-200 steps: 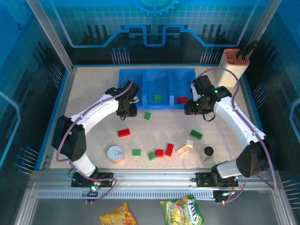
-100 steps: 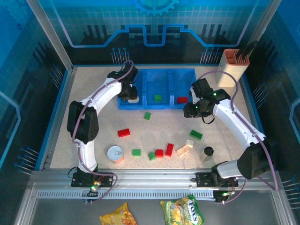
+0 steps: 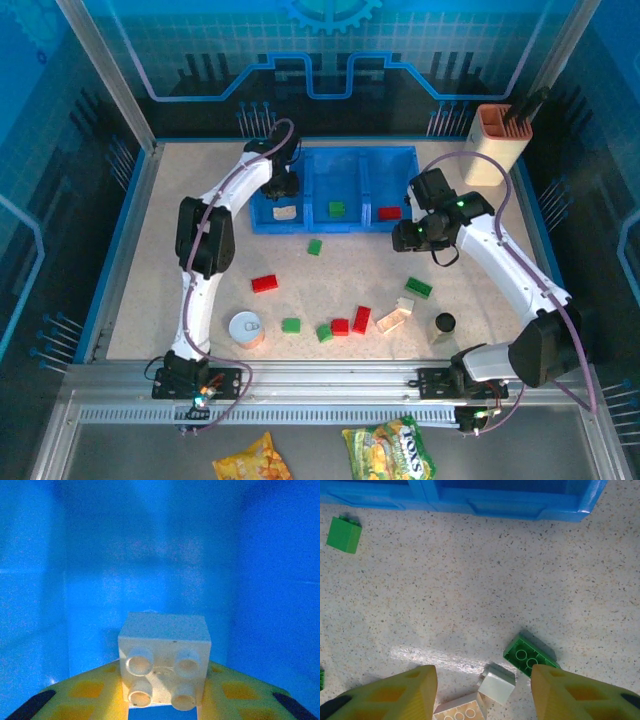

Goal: Sort the legos into containers by color
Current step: Place the lego in the container.

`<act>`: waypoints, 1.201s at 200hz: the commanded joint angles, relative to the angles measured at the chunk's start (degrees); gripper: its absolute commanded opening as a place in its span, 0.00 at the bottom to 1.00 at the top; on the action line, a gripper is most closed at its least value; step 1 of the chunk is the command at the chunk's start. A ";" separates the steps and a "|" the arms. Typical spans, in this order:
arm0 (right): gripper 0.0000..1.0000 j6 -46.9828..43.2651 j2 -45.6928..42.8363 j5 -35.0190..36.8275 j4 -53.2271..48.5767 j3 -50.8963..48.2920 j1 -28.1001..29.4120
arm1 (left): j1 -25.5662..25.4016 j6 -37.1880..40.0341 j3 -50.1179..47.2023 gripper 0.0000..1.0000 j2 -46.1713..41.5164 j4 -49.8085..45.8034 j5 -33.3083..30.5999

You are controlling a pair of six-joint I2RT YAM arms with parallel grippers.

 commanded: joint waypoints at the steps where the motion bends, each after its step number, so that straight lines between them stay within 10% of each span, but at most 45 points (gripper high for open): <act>1: 0.54 0.97 -1.80 0.18 -1.21 -0.79 0.82 | 0.64 0.26 1.78 0.35 2.45 -1.32 0.90; 240: 0.54 1.09 -1.45 0.36 -1.31 -0.66 2.18 | 0.82 0.86 -5.41 0.44 -6.45 0.46 3.23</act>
